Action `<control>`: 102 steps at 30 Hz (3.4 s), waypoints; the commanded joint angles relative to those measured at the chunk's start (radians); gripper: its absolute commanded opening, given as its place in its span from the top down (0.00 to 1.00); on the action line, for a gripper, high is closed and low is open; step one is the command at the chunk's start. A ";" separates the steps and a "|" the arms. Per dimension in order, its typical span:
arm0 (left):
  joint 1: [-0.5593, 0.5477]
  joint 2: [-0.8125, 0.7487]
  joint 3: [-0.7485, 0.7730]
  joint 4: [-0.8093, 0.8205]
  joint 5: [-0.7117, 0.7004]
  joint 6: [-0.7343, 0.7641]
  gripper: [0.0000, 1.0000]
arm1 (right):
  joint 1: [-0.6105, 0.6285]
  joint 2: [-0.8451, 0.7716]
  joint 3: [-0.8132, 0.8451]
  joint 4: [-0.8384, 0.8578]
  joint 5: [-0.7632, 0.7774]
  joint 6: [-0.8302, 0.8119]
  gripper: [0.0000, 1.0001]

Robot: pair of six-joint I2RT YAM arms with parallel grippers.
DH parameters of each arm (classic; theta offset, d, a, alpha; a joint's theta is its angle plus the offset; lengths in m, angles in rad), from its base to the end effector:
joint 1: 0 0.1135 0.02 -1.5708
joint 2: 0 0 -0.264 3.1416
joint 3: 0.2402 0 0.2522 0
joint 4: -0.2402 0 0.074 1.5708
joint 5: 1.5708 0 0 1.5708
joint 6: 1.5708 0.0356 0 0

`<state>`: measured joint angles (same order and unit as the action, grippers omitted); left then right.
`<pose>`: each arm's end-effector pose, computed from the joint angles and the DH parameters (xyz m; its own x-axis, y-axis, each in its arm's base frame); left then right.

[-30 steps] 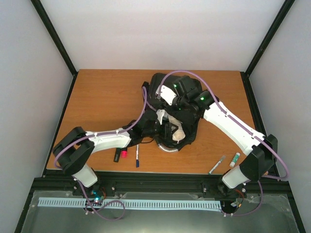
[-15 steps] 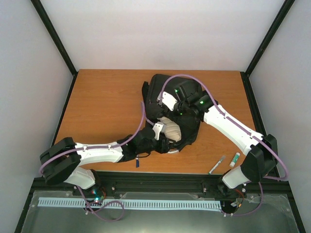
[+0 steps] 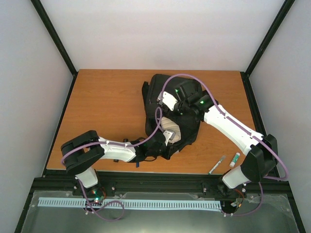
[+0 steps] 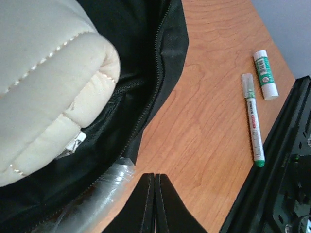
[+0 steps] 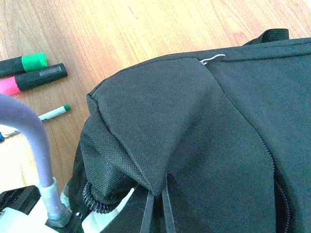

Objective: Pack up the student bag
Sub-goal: Place the stationery in the student bag.

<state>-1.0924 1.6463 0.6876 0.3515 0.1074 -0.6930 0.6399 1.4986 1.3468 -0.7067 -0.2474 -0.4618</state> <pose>0.1437 -0.2855 0.1483 -0.7918 0.1472 -0.5927 0.5424 0.6156 -0.5717 0.2540 0.1999 0.3169 -0.2284 -0.7085 -0.6677 -0.9037 0.4094 -0.1253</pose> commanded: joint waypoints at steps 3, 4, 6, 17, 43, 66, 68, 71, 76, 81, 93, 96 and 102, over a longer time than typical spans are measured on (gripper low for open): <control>-0.011 0.060 0.054 0.028 -0.103 0.034 0.99 | -0.006 -0.063 -0.021 0.024 -0.045 0.014 0.97; -0.011 0.063 0.055 0.019 -0.153 0.029 0.99 | -0.006 -0.065 -0.021 0.021 -0.047 0.014 0.97; -0.011 0.066 0.045 0.012 -0.295 0.018 0.99 | -0.006 -0.071 -0.021 0.016 -0.055 0.016 0.97; -0.010 0.109 0.157 -0.032 -0.636 0.083 0.99 | -0.006 -0.077 -0.031 0.006 -0.059 0.012 0.97; 0.000 -0.017 -0.054 0.197 -0.401 -0.081 0.99 | -0.008 -0.057 -0.012 0.010 -0.044 0.030 0.97; 0.118 0.282 0.121 0.315 -0.442 -0.278 0.99 | -0.007 -0.035 0.041 -0.033 -0.113 0.042 0.97; 0.121 0.285 0.126 0.326 -0.442 -0.281 0.99 | -0.008 -0.040 0.033 -0.029 -0.109 0.040 0.97; 0.122 0.267 0.119 0.328 -0.436 -0.268 0.99 | -0.008 -0.051 0.012 -0.020 -0.096 0.034 0.97; 0.121 0.210 0.068 0.319 -0.389 -0.229 0.99 | -0.008 -0.064 -0.030 0.007 -0.062 0.019 0.97; 0.105 0.142 -0.013 0.354 -0.228 -0.130 0.99 | -0.023 -0.070 -0.061 0.025 -0.046 0.006 0.97; 0.098 -0.175 -0.228 0.160 -0.041 0.071 0.99 | -0.045 -0.095 -0.169 0.051 -0.007 -0.026 0.97; 0.099 -0.300 -0.272 0.087 -0.043 0.079 0.99 | -0.050 -0.111 -0.219 0.055 0.015 -0.045 0.97; 0.101 -0.539 -0.316 -0.113 -0.131 0.082 0.85 | -0.070 -0.161 -0.348 0.064 0.069 -0.094 0.97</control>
<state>-0.9932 1.2377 0.3916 0.3836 0.0422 -0.6460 0.5896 1.3849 1.0653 -0.6491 -0.2417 -0.5133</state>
